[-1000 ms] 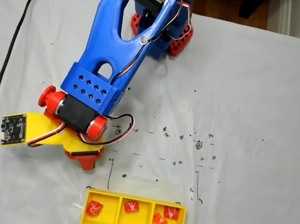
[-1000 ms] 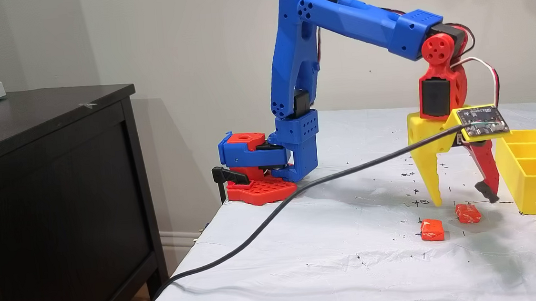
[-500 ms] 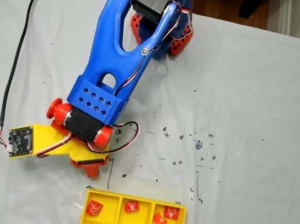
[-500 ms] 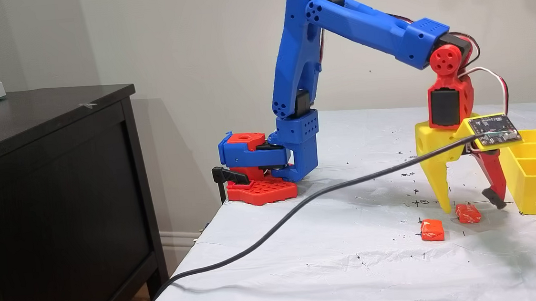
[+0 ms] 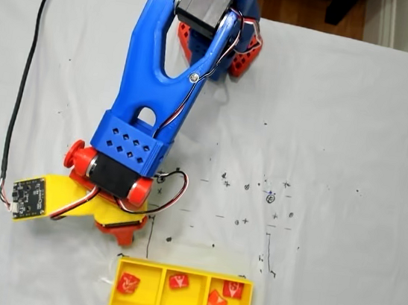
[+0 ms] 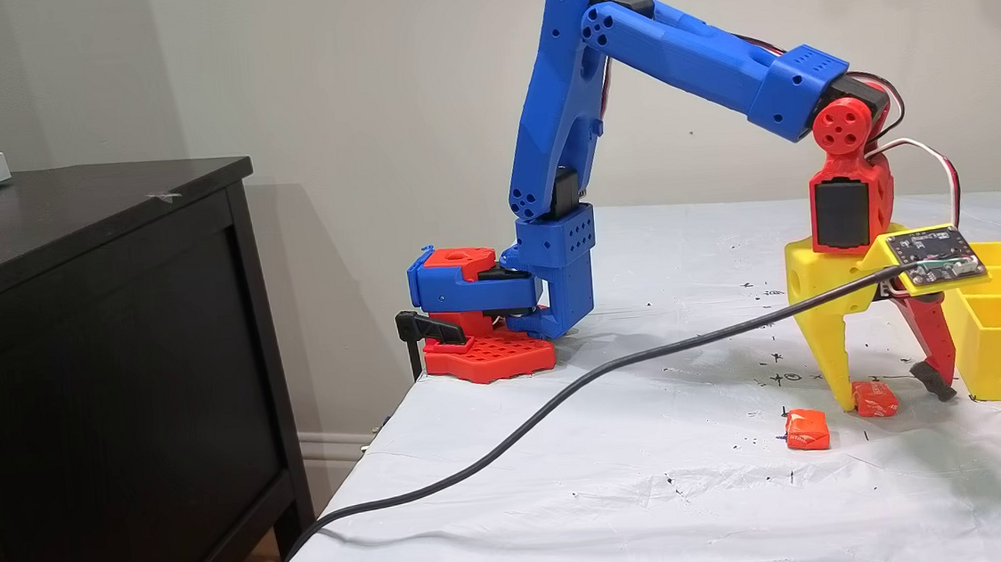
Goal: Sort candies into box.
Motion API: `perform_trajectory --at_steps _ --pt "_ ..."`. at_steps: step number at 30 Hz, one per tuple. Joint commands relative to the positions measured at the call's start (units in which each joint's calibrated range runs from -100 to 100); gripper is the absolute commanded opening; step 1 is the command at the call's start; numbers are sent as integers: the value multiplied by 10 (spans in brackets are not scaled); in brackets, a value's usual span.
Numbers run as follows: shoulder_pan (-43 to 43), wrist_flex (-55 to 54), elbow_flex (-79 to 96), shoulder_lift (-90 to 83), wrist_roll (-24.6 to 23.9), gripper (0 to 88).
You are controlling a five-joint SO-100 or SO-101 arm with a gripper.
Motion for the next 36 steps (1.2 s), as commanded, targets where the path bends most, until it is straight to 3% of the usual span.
perform_trajectory --at_steps 1,2,6,24,36 --pt "-1 -7 -39 -1 -4 129" --pt "-1 -9 -37 -1 -6 50" --pt "-3 -22 -14 -15 -3 2" --pt "-101 -116 122 -321 -82 2" --pt "-153 -136 33 -258 -142 2"
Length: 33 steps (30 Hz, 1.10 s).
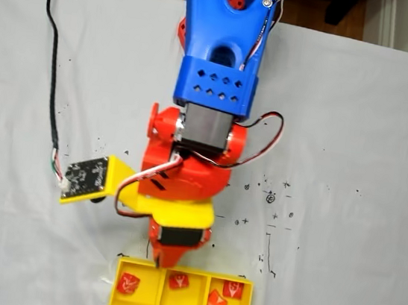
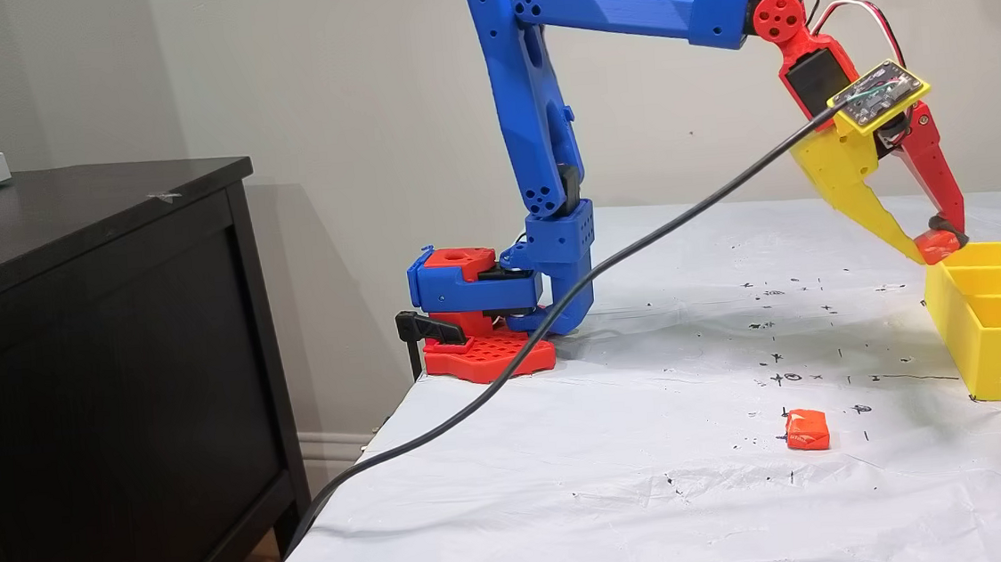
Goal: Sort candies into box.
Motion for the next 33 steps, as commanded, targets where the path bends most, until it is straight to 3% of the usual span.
perform_trajectory --at_steps 1,10,30,33 --pt "-21 -8 -104 23 -17 2" --pt "-35 38 -233 131 -24 2" --pt "-50 49 -230 158 -12 9" --pt "-49 52 -231 158 -12 155"
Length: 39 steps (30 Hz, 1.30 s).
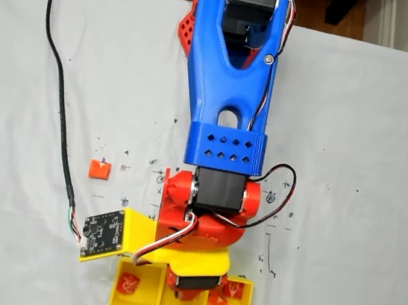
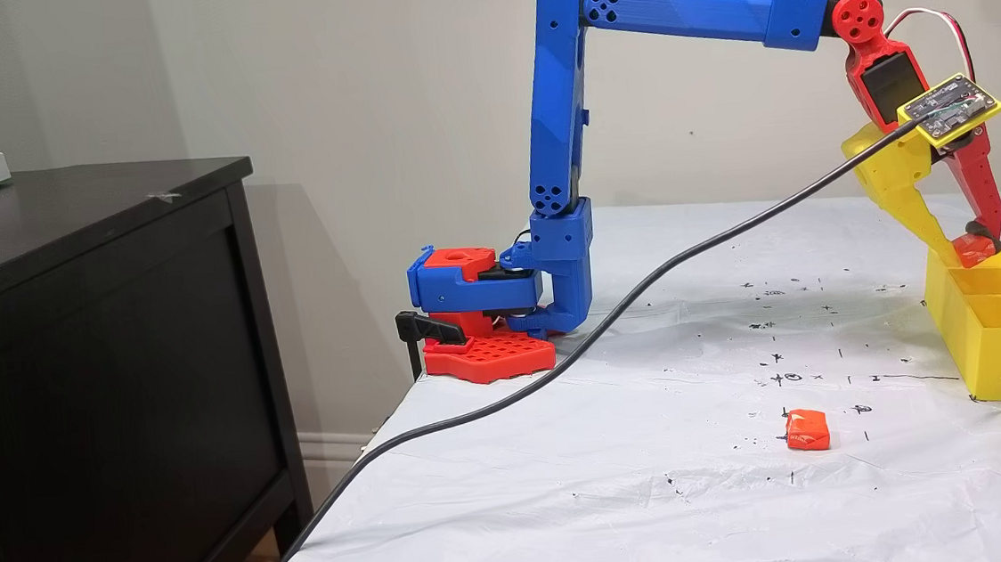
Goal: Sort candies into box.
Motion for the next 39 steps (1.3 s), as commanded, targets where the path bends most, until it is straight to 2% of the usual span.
perform_trajectory --at_steps 1,5,6,13,17,21,23,39 --pt "-5 2 -55 -14 3 172" --pt "-5 7 -55 -14 4 251" --pt "-4 8 -55 -14 5 301" --pt "0 13 -51 -26 9 298" --pt "4 21 -54 -32 10 223" --pt "13 28 -44 -50 16 56" --pt "20 28 -31 -65 17 2" --pt "108 65 212 -298 68 2"
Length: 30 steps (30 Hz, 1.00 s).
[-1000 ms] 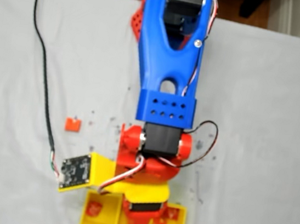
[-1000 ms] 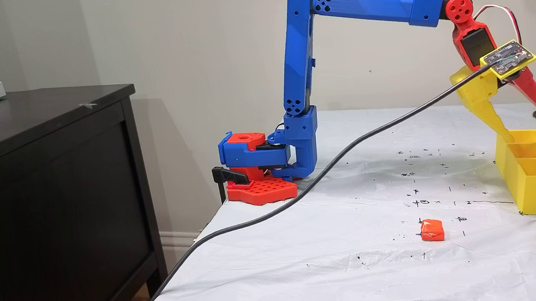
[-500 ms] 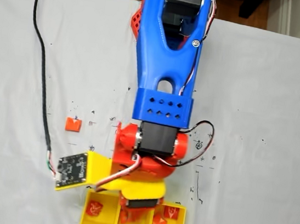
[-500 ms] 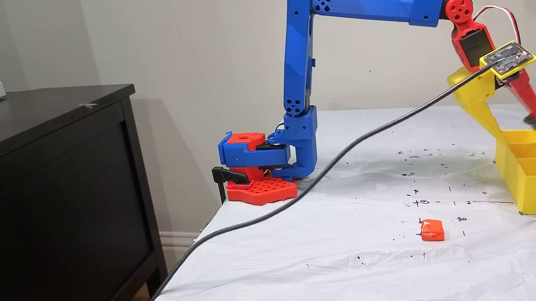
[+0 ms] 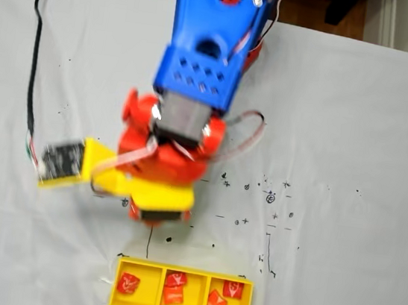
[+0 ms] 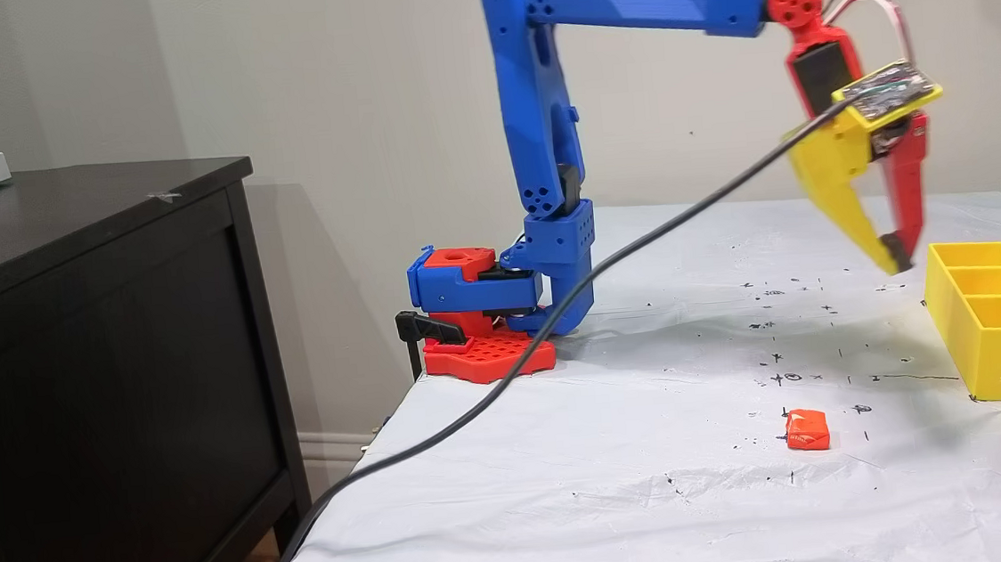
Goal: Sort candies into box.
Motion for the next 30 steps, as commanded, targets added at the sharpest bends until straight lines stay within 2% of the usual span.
perform_trajectory --at_steps 1,14,21,30 --pt "5 2 42 -109 7 2" --pt "29 36 -23 -61 18 2" --pt "79 48 10 -89 48 2" --pt "147 44 -15 19 86 2"
